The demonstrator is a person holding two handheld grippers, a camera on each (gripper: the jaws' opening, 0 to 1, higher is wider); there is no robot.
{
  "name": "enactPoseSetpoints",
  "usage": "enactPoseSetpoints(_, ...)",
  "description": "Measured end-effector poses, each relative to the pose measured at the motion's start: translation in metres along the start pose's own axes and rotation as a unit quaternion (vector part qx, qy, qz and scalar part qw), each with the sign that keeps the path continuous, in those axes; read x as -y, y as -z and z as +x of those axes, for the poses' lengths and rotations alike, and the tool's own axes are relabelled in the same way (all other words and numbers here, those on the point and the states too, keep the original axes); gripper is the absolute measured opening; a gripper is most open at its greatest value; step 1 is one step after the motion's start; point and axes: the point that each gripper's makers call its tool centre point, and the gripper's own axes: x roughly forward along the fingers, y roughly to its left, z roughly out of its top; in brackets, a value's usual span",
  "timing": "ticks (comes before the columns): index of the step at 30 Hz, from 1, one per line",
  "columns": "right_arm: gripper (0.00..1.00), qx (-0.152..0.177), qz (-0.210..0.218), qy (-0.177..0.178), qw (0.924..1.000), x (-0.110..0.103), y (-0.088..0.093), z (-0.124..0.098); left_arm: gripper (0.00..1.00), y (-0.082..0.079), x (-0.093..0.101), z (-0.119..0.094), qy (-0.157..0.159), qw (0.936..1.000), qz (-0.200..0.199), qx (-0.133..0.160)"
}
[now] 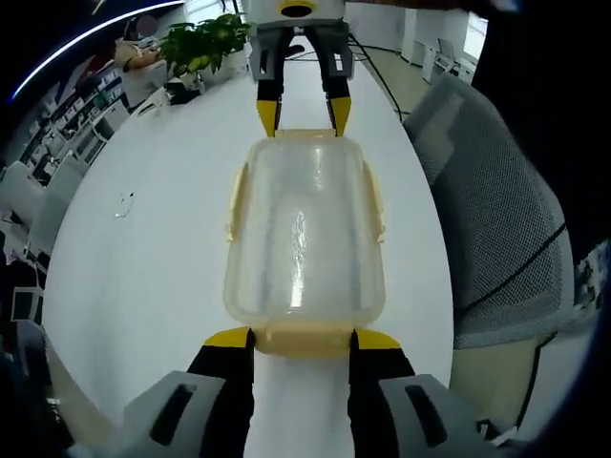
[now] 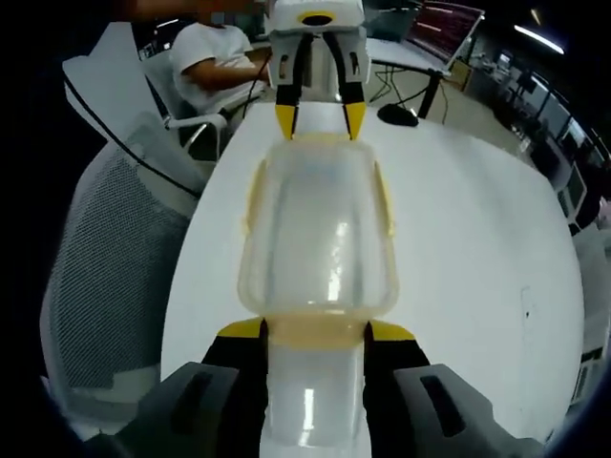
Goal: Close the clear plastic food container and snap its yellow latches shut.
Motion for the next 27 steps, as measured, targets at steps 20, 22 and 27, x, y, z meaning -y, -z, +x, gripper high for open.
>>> enactPoseSetpoints(20, 0.35, -0.011, 0.005, 0.005, 0.9999, 0.000, 0.046, -0.029, 0.32, -0.054, -0.004, 0.016, -0.001, 0.9999, 0.011, 0.007)
enactPoseSetpoints(22, 0.35, -0.013, 0.005, 0.005, 0.9999, 0.000, 0.051, -0.031, 0.32, -0.059, -0.003, 0.018, 0.000, 0.9999, 0.011, 0.009)
enactPoseSetpoints(27, 0.35, -0.019, 0.009, 0.005, 0.9998, -0.001, 0.065, -0.037, 0.32, -0.072, -0.002, 0.027, 0.001, 0.9998, 0.010, 0.015)
